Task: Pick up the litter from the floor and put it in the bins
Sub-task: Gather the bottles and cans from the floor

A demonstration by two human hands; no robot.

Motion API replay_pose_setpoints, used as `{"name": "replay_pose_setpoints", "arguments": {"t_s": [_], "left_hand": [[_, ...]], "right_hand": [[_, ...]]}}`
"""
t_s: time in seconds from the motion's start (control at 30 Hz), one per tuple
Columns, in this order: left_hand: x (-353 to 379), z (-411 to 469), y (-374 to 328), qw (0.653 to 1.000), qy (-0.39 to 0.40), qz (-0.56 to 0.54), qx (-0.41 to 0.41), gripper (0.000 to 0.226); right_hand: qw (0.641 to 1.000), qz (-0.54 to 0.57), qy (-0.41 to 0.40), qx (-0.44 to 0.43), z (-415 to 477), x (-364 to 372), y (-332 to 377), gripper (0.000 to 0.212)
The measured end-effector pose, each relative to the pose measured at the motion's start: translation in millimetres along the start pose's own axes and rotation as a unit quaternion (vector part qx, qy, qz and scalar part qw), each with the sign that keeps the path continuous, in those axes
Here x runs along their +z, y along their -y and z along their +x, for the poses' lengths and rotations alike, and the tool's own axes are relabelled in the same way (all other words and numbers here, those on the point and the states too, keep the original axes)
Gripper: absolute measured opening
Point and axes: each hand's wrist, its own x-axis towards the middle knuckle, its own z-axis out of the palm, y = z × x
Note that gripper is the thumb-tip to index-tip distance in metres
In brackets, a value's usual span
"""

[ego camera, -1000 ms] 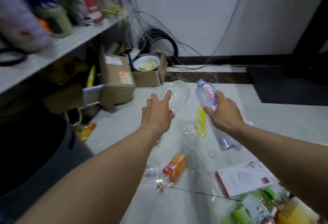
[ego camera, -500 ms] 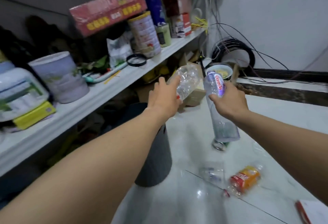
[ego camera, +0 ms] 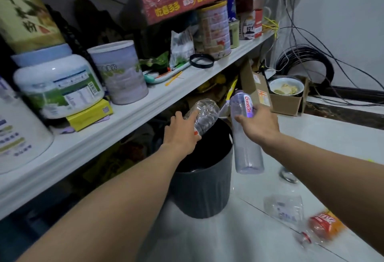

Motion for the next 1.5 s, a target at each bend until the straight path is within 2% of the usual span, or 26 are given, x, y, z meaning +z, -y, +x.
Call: {"name": "replay_pose_setpoints", "arguments": {"t_s": [0.27,0.63,1.03,1.2,1.3,1.5], "left_hand": [[25.9,14.2,27.1,0.998,0.011,-0.053,-0.023,0.079],[21.6,17.6,73.1,0.999,-0.013,-0.005,0.053,0.064],[20.7,4.6,75.5,0.997,-0.017,0.031,0.067,0.061],[19.2,2.6,69.7,0.996,-0.008,0.044,0.072,0.061],[18.7,2.1,61.1,0.996,-0.002,0.049,0.076,0.061],[17.6,4.0,29.4,0.993,0.002,0.051,0.102,0.061]], "right_hand": [[0.998,0.032,-0.028,0.049,7.5,30.8,23.1,0.051],[0.998,0.004,-0.005,0.07,6.0,71.4,51.5,0.052],[0.997,-0.022,0.005,0.08,1.0,100.9,45.4,0.054],[0.997,-0.063,-0.002,0.048,-1.7,90.7,41.4,0.046],[0.993,-0.119,0.011,-0.002,-4.8,75.8,36.2,0.041],[0.957,-0.261,0.057,-0.11,-7.1,37.6,14.8,0.043]]}}
